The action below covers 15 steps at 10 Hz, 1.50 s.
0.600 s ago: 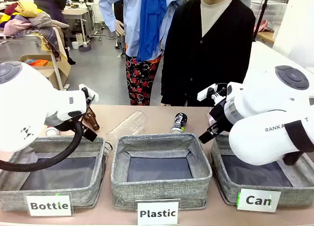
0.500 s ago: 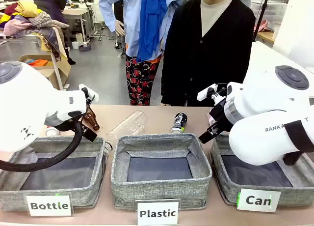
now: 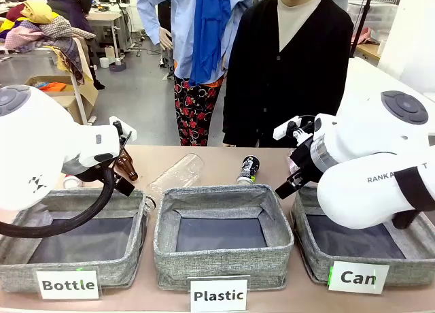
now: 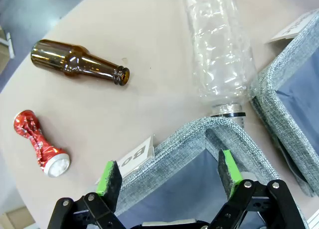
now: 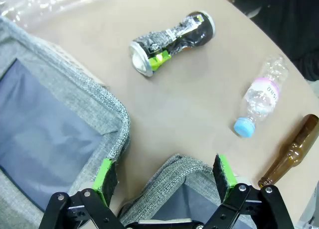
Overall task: Sort the can waste into the basket.
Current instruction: Pick up the can waste from the table and place it in the right Fabric basket.
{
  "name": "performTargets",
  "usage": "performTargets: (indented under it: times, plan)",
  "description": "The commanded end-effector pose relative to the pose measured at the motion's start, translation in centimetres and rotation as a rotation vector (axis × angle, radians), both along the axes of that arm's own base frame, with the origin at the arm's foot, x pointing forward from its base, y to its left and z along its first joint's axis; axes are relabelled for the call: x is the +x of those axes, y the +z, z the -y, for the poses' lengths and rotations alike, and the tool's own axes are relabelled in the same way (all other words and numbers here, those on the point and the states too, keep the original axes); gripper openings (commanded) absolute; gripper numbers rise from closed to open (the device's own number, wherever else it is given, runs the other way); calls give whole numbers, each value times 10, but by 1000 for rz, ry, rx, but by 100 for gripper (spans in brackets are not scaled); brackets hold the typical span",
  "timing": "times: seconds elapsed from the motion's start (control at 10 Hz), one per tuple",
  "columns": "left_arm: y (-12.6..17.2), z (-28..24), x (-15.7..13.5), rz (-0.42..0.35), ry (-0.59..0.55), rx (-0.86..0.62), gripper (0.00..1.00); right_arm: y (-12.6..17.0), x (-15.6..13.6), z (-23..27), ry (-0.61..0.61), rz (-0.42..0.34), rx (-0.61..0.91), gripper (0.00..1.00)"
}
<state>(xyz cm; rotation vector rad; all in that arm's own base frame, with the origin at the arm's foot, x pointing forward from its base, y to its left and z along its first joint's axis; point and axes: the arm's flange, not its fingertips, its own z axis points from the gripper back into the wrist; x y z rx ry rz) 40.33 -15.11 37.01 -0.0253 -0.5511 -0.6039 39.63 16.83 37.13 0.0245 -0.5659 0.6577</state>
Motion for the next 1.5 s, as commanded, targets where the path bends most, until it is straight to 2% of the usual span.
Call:
performTargets:
  times: [0.0, 0.8, 1.0, 1.1, 1.2, 1.4]
  plan:
    - [0, 0, 0, 0, -1, 0, 100, 0, 0, 0, 0, 0, 1, 100]
    - [0, 0, 0, 0, 0, 0, 100, 0, 0, 0, 0, 0, 0, 100]
    - [26, -3, -14, 24, -82, -125, 100, 23, -5, 5, 9, 33, 43, 100]
    - [46, 1, -27, 24, -91, -172, 100, 40, -11, 9, 12, 18, 94, 100]
    - [65, -1, -42, -13, -95, -223, 100, 60, -20, 12, 13, -43, 165, 100]
    - [96, 2, -64, -170, 34, -320, 100, 94, -31, 20, -78, -218, 346, 100]
